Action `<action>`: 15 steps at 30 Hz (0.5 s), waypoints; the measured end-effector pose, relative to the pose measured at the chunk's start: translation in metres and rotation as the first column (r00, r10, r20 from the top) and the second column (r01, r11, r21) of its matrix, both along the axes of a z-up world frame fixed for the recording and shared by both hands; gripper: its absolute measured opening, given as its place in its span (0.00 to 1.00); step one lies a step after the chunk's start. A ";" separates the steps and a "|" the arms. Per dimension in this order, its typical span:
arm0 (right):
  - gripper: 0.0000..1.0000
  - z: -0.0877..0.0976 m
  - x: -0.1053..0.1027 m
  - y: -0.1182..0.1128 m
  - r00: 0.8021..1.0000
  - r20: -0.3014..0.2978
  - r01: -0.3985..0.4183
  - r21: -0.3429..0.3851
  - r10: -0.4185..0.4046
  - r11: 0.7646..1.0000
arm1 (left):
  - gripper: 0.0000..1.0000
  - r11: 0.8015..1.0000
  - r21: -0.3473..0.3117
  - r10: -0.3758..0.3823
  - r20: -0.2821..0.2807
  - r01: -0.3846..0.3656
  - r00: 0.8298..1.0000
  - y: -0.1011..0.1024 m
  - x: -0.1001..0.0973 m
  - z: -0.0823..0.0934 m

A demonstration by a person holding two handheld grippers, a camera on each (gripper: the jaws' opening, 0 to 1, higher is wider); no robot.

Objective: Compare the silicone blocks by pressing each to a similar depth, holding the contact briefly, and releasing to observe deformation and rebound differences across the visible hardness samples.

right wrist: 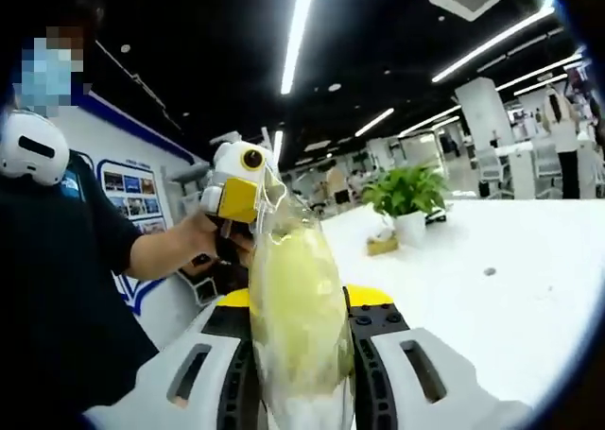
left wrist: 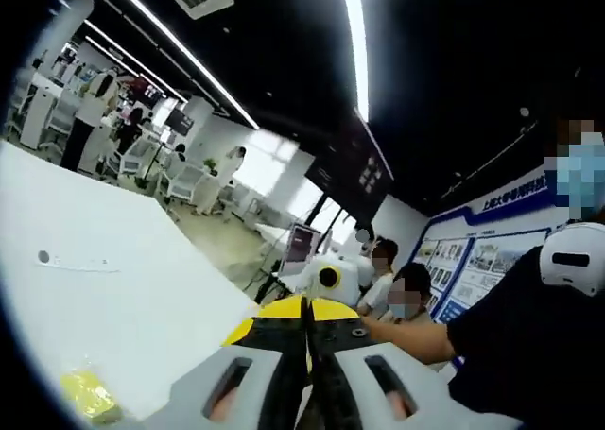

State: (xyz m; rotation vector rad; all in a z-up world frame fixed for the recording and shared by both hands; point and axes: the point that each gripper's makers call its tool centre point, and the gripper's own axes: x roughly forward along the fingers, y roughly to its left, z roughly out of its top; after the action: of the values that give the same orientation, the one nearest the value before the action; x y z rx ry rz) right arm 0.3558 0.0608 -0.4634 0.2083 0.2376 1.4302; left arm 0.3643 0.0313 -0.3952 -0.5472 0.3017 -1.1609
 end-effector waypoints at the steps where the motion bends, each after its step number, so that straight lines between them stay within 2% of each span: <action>1: 0.29 -0.004 0.001 -0.002 1.000 0.006 0.013 -0.012 -0.013 1.000 | 0.00 1.000 0.012 -0.008 -0.005 0.008 1.000 -0.003 -0.001 -0.003; 4: 0.32 -0.015 0.003 -0.009 0.999 -0.015 0.030 -0.029 -0.031 0.999 | 0.00 0.999 0.027 -0.016 -0.033 0.017 0.999 -0.010 0.000 -0.012; 6: 0.36 -0.016 0.006 -0.016 0.997 -0.047 0.063 -0.005 -0.063 0.998 | 0.00 0.999 0.029 -0.015 -0.049 0.016 0.999 -0.013 0.003 -0.016; 8: 0.45 -0.014 0.013 -0.025 0.993 -0.039 0.113 0.030 -0.112 0.993 | 0.00 0.999 0.032 -0.018 -0.055 0.020 0.998 -0.015 0.005 -0.018; 10: 0.51 -0.013 0.023 -0.037 0.985 -0.004 0.173 0.055 -0.174 0.983 | 0.00 0.999 0.033 -0.019 -0.067 0.021 0.998 -0.016 0.007 -0.020; 13: 0.56 -0.019 0.024 -0.047 0.982 -0.014 0.191 0.038 -0.190 0.981 | 0.00 0.999 0.037 -0.016 -0.072 0.018 0.997 -0.017 0.012 -0.023; 15: 0.61 -0.021 0.026 -0.052 0.977 0.002 0.214 0.038 -0.214 0.976 | 0.00 0.999 0.041 -0.012 -0.077 0.015 0.997 -0.018 0.015 -0.025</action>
State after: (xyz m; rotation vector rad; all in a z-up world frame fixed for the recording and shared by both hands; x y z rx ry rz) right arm 0.3821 0.0083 -0.4847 0.2524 0.1773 1.2218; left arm 0.3794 0.0134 -0.4200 -0.5547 0.3956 -1.1459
